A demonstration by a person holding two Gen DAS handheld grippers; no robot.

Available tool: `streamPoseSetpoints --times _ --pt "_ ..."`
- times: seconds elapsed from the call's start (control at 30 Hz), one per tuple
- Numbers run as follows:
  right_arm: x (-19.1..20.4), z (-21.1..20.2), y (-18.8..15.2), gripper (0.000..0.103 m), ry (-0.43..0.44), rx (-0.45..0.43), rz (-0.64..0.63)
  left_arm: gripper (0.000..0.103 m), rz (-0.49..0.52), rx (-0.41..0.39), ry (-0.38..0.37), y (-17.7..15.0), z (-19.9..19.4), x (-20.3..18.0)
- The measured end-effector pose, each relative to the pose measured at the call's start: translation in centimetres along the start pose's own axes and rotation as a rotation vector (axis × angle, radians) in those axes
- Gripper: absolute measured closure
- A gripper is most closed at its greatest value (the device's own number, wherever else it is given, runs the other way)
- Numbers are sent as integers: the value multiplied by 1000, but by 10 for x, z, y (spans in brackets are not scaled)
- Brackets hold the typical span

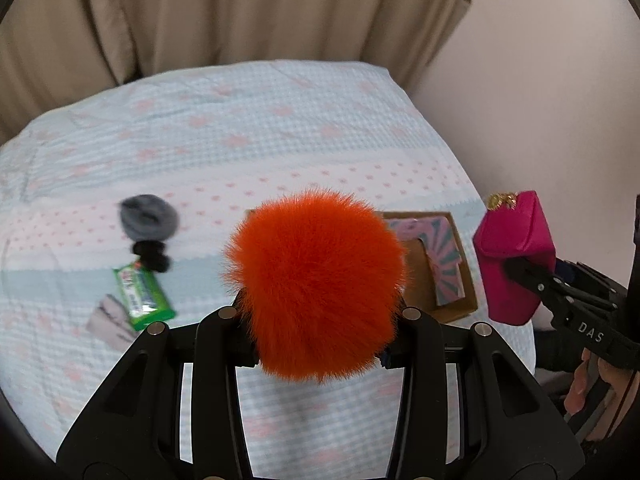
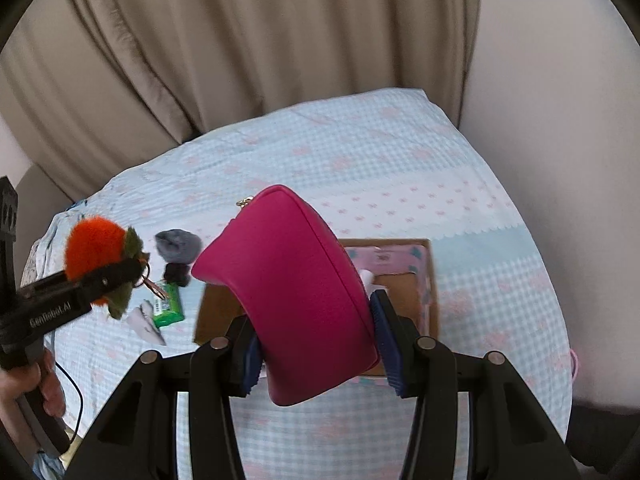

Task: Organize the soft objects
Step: 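Carry the pompom and magenta pouch with both tools over the box, then open both tools to release the pompom and pouch into the box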

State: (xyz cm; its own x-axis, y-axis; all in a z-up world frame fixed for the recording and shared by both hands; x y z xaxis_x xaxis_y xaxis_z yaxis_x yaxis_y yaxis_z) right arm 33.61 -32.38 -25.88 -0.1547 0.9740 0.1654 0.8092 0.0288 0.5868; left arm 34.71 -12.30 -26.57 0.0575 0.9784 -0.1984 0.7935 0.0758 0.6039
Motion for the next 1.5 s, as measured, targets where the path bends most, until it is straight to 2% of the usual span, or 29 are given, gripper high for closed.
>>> streamPoseSetpoints --times 0.17,0.37,0.5,0.67,0.83,0.87,0.9,0.93,1.0,1.03,1.07,1.23,1.5 --pt "-33 24 -1 58 -9 42 42 66 21 20 -16 1 38 -31" --pt "-60 75 -8 58 7 130 94 66 44 116 -19 -3 104 -49" --pt "-67 106 -19 58 8 192 90 66 50 202 0 -23 145 -51" --pt "-70 135 -34 58 17 267 91 66 69 286 32 -52 173 -49" --pt "-72 154 -40 56 23 329 118 66 78 311 74 -57 178 -43" --pt "-72 157 -39 56 23 340 126 63 82 308 87 -55 177 -42" --pt "-72 160 -38 55 21 347 129 54 86 305 94 -53 176 -40" --pt "-71 162 -36 52 25 350 131 32 87 305 99 -52 175 -40" --pt "-69 164 -30 36 53 340 143 0 74 332 86 -52 172 -38" --pt "-67 163 -27 14 70 330 151 0 64 335 82 -53 170 -37" --pt "-66 162 -24 0 80 320 155 0 59 342 81 -53 168 -36" --pt "-64 147 -20 0 83 276 158 0 54 351 81 -58 158 -31" --pt "-54 133 -21 0 92 260 136 0 61 323 75 -50 136 -29"
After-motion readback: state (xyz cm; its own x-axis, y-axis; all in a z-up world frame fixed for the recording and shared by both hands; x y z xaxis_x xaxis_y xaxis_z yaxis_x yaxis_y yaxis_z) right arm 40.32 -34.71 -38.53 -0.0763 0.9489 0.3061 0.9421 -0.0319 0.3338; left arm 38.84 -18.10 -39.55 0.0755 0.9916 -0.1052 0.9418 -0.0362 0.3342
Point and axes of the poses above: each gripper's, at about its wrist camera, not at the fingertips, and z roughly the way its jaws point, x to its left, y to its top, the point moved 6 cm from there along z, roughly the way its jaws point, and after that the axes turned 5 degrees about -x, right-handed, at the moved point
